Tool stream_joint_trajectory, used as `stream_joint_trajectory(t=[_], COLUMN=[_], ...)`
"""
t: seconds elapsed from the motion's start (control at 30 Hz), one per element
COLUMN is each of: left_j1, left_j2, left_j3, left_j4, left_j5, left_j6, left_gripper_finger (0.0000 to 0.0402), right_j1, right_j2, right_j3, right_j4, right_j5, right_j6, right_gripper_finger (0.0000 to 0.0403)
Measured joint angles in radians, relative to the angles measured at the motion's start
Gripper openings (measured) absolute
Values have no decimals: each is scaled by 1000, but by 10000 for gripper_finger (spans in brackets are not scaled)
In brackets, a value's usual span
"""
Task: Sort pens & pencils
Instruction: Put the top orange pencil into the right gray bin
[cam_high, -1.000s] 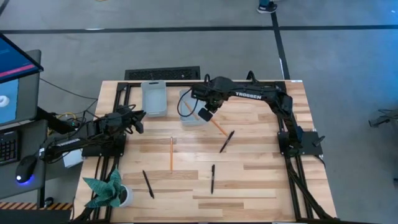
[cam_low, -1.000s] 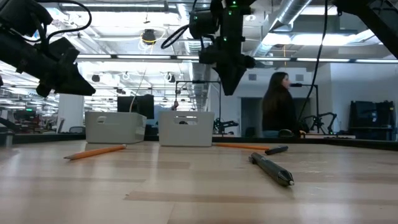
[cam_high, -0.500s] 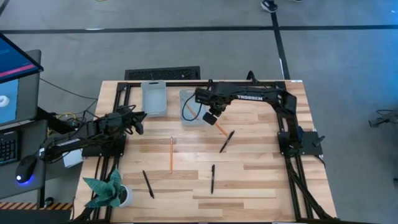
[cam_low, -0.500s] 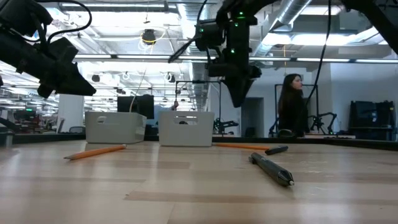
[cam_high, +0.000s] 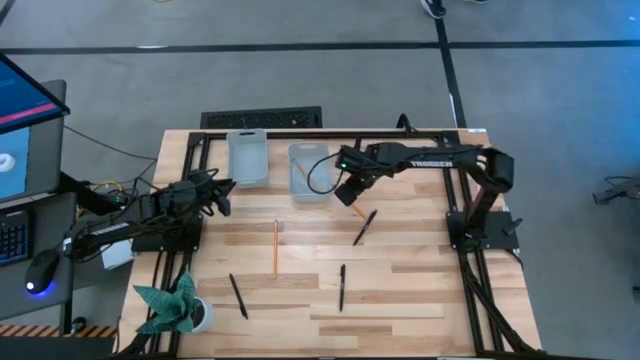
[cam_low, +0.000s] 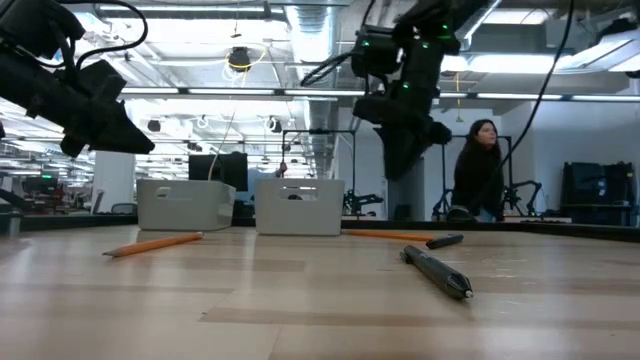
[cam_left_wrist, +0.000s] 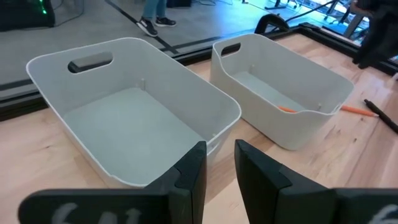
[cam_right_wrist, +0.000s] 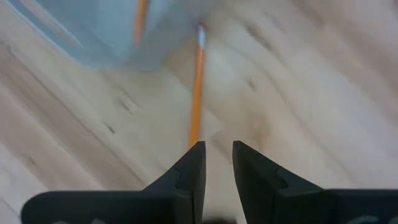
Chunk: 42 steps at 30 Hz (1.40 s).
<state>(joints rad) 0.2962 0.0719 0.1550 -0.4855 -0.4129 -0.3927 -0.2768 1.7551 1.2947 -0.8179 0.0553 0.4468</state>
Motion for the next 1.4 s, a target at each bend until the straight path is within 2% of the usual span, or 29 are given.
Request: stream_joint_trajectory(t=[0.1, 0.23, 0.37, 0.5, 0.73, 0.87, 1.1, 1.27, 1.4], left_j1=[0, 0, 0, 0, 0, 0, 0, 0, 0], left_j2=[0, 0, 0, 0, 3, 2, 2, 2, 2], left_j3=[0, 0, -1, 0, -1, 0, 0, 0, 0], left_j4=[2, 5, 5, 6, 6, 6, 6, 6, 5], left_j5=[0, -2, -3, -1, 28, 39, 39, 39, 38], left_j6=[0, 0, 0, 0, -8, -8, -11, -11, -11], left_gripper_finger=[73, 73, 73, 73, 73, 73, 73, 73, 73], right_j1=[8, 27, 48, 61, 61, 61, 65, 78, 87], right_j2=[-20, -14, 25, 48, 51, 51, 51, 51, 51], right_j3=[-57, -94, -97, -93, -94, -94, -94, -94, -94], right_j4=[34, 86, 99, 113, 130, 131, 127, 101, 94], right_j5=[-13, -82, -76, -28, -31, -31, -26, -14, 94], right_j6=[51, 81, 93, 119, 130, 130, 96, 44, 70], right_gripper_finger=[102, 102, 102, 102, 109, 135, 207, 233, 234])
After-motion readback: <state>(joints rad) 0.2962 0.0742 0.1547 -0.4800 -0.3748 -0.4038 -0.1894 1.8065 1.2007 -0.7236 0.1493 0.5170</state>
